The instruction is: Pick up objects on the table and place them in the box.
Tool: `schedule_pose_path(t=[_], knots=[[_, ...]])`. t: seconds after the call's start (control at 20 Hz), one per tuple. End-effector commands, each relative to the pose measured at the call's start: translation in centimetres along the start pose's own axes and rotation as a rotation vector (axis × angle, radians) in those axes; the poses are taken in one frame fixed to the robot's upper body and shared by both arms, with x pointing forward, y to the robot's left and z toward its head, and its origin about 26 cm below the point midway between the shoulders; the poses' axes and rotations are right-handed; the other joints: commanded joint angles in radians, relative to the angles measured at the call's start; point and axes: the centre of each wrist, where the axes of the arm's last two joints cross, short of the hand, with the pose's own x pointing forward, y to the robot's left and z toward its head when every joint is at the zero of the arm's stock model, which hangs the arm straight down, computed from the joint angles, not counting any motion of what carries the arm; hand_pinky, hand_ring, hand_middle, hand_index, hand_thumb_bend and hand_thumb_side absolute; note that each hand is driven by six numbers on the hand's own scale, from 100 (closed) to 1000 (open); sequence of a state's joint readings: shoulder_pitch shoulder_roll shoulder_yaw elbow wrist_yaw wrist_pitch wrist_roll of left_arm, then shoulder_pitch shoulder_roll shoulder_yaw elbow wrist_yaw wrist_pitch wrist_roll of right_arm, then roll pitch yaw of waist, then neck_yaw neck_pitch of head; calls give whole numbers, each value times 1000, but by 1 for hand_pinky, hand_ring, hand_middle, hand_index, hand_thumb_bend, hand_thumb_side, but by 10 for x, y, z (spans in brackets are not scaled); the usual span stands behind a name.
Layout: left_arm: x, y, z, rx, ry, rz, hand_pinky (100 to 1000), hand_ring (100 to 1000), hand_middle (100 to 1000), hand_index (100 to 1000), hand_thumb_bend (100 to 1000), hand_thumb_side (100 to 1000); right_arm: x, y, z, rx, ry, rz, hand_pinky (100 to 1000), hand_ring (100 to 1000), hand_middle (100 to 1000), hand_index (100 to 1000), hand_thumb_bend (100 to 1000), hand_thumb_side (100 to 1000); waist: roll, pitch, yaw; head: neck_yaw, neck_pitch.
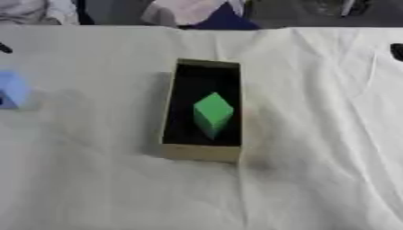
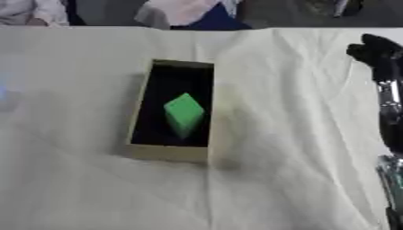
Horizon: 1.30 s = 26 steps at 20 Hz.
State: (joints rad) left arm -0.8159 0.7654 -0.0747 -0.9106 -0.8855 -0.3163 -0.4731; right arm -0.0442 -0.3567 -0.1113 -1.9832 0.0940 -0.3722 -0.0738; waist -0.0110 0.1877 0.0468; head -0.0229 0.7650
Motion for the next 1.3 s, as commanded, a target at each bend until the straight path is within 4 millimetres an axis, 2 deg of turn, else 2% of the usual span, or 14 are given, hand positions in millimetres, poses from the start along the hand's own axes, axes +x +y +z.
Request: schedule_pose_path(t=[0.05, 0.6, 0.8, 0.9, 1.1, 1.25, 1.3], knots=[[-9, 16, 7, 46, 34, -6, 845, 906, 891, 925, 626, 100, 5, -3, -6, 12, -32, 16, 837, 800, 656, 839, 100, 901, 5, -9, -2, 18, 5], [-15, 7, 1, -1, 120, -10, 849, 908, 897, 920, 628, 100, 6, -1, -9, 18, -40, 12, 838, 801, 654, 840, 100, 906, 10, 12, -10, 28, 5], [-14, 6, -1, 7, 120, -5, 842, 903, 890, 916, 594, 100, 6, 0, -9, 20, -41, 9, 838, 801, 653, 838, 100, 907, 9, 18, -11, 28, 5], [-14, 5, -2, 6, 117, 3, 833, 892, 870, 908, 565, 100, 6, 0, -10, 20, -42, 8, 838, 801, 653, 838, 100, 907, 8, 20, -12, 26, 5], [-13, 3, -4, 15, 110, 20, 752, 810, 786, 860, 477, 100, 6, 1, -10, 20, -44, 7, 839, 802, 653, 838, 100, 909, 6, 25, -14, 17, 5], [-14, 4, -3, 51, 117, 26, 660, 731, 704, 793, 339, 100, 6, 2, -10, 21, -41, 6, 839, 802, 652, 839, 100, 910, 6, 26, -13, 13, 5], [-14, 4, -3, 60, 121, 28, 649, 722, 694, 785, 323, 100, 6, 2, -10, 22, -40, 5, 839, 802, 652, 839, 100, 910, 6, 26, -13, 10, 5]])
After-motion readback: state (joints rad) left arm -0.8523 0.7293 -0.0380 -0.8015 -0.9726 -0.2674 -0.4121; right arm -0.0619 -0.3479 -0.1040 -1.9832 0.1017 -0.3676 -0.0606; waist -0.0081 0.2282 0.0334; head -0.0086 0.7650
